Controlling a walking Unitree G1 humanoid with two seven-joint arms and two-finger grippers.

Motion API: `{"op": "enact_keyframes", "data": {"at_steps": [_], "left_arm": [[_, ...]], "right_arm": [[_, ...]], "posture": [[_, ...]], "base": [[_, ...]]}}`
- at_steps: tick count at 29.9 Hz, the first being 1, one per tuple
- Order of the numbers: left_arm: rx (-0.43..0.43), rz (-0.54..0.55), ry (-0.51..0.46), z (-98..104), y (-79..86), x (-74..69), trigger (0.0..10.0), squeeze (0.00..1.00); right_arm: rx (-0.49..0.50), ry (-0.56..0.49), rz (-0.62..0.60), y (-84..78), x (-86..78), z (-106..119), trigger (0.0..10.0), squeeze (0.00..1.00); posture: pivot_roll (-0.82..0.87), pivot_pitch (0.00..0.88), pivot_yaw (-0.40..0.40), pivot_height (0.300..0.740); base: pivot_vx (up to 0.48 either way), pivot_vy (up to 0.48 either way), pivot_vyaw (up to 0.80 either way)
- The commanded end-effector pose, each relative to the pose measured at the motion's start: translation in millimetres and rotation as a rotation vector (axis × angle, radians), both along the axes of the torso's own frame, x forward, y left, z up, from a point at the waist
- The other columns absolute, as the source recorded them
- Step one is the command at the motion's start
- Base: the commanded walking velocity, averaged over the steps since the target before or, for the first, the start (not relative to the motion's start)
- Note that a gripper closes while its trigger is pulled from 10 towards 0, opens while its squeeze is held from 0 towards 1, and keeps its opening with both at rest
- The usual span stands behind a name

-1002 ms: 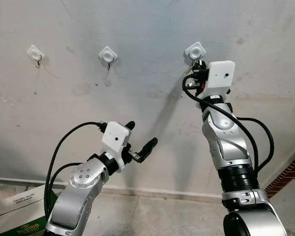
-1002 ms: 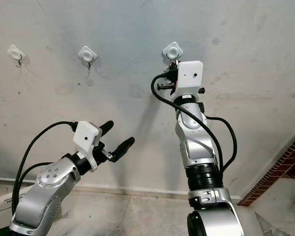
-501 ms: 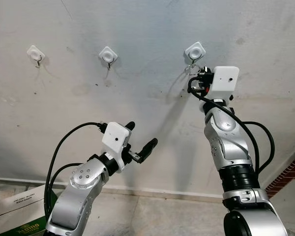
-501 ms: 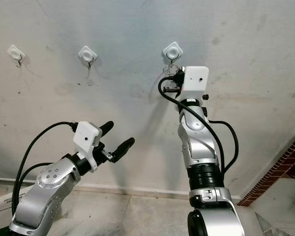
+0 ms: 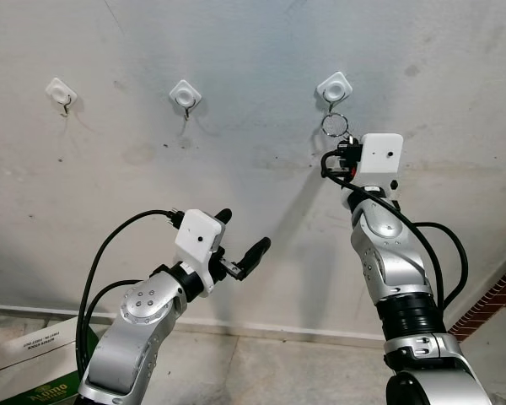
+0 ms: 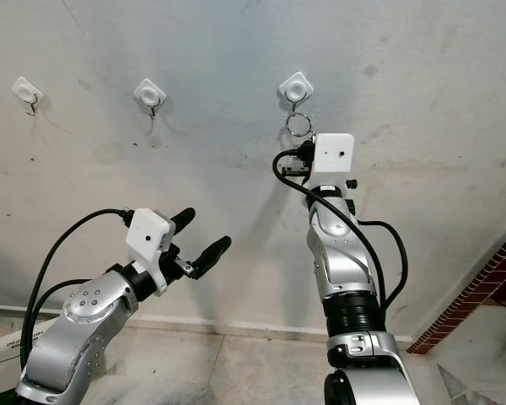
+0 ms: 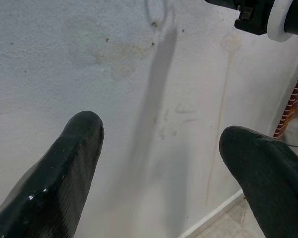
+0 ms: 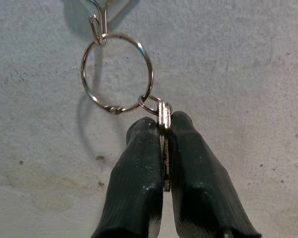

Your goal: Hang keys on a hook

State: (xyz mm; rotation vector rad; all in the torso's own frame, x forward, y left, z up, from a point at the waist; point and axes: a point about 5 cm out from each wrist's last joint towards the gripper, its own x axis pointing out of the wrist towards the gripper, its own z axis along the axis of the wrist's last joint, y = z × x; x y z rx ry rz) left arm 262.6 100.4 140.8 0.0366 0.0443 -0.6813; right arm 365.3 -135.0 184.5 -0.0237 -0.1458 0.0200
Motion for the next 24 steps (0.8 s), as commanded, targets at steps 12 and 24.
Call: {"op": "enact_keyframes", "data": {"at_steps": [12,24], "left_arm": [[0.014,0.011,-0.012,1.8,2.5,1.5,10.0,0.0],[0.001,0.009,-0.036,5.9,0.1,3.6,10.0,0.0]], "right_arm": [[-0.024,-0.009,0.014,1.4,-1.5,-1.6,10.0,1.0],[-0.036,-0.008,0.012,-0.9,-1.6,-3.4,10.0,1.0]], "posture": [[0.08,0.0,0.077,0.74],[0.07,0.0,0.077,0.74]], "base": [[0.0,0.0,0.0],[0.0,0.0,0.0]]}}
